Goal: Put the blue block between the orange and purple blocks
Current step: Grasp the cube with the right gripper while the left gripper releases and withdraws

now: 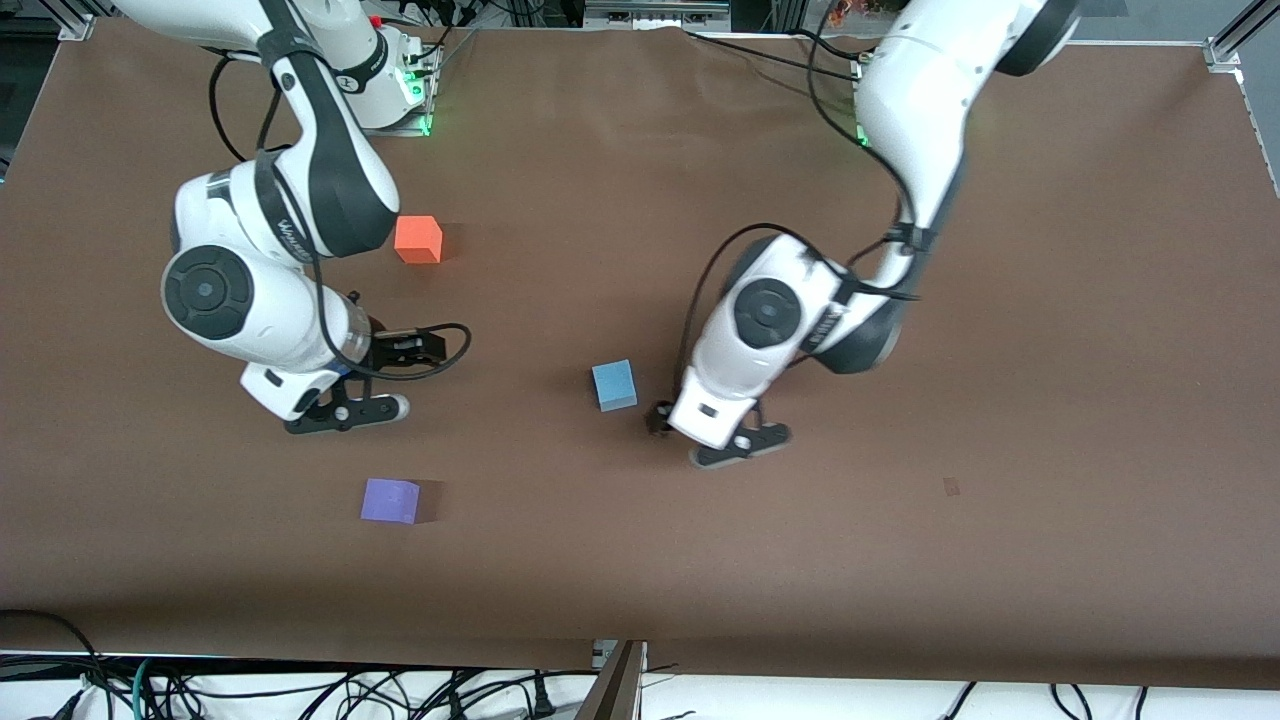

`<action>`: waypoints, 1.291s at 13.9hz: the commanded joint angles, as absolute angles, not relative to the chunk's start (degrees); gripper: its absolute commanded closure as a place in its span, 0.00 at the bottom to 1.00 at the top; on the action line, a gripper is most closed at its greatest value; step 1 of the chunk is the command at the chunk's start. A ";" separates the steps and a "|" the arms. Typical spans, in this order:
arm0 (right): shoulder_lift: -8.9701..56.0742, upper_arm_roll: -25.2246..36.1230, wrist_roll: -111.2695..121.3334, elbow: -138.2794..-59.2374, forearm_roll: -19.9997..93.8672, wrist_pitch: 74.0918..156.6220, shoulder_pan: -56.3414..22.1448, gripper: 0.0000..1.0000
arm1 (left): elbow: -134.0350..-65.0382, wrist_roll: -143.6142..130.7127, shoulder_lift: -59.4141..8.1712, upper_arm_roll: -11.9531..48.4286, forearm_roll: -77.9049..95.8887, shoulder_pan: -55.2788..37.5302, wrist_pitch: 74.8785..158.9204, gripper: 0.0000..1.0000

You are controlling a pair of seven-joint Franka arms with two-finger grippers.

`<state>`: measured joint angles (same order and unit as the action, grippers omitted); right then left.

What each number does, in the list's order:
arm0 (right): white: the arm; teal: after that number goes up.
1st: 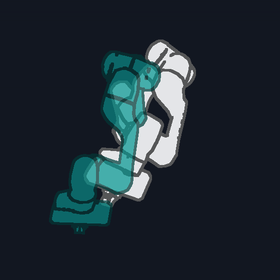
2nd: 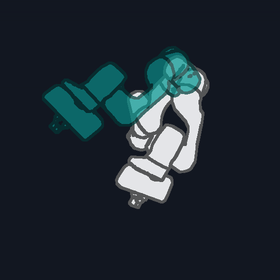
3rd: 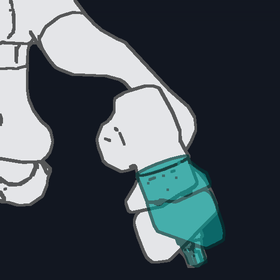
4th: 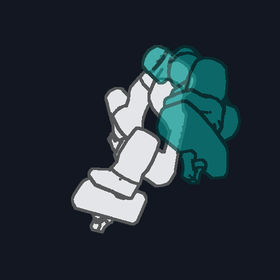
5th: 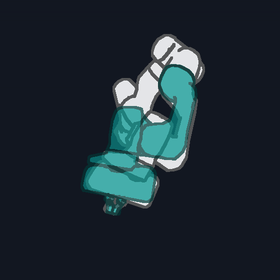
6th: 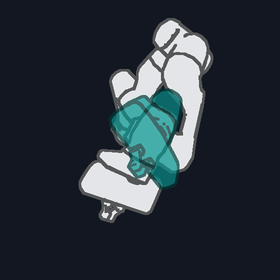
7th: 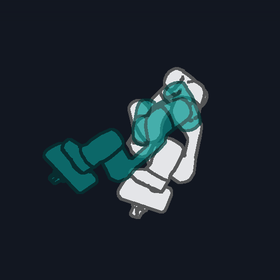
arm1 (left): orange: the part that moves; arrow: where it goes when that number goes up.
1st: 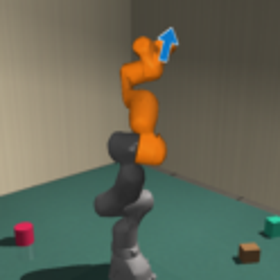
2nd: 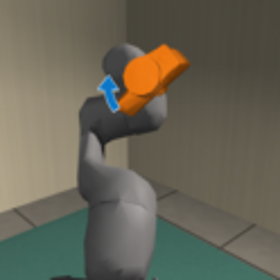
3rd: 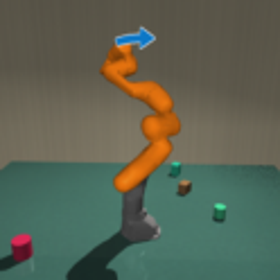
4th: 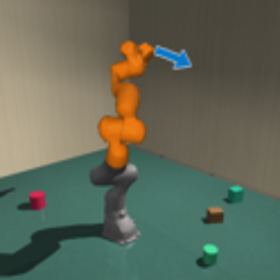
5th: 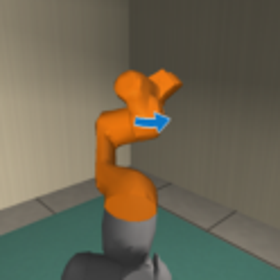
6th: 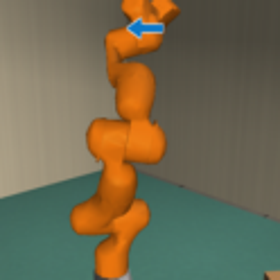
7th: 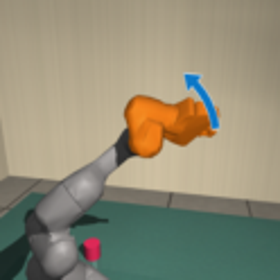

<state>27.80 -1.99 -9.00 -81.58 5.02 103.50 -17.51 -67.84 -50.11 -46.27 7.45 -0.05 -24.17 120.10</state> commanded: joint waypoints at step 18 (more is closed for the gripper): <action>44.74 -1.58 -20.74 -80.95 5.19 139.75 -35.77 0.00 | -107.58 -12.15 1.40 8.44 0.26 7.02 104.34 0.00</action>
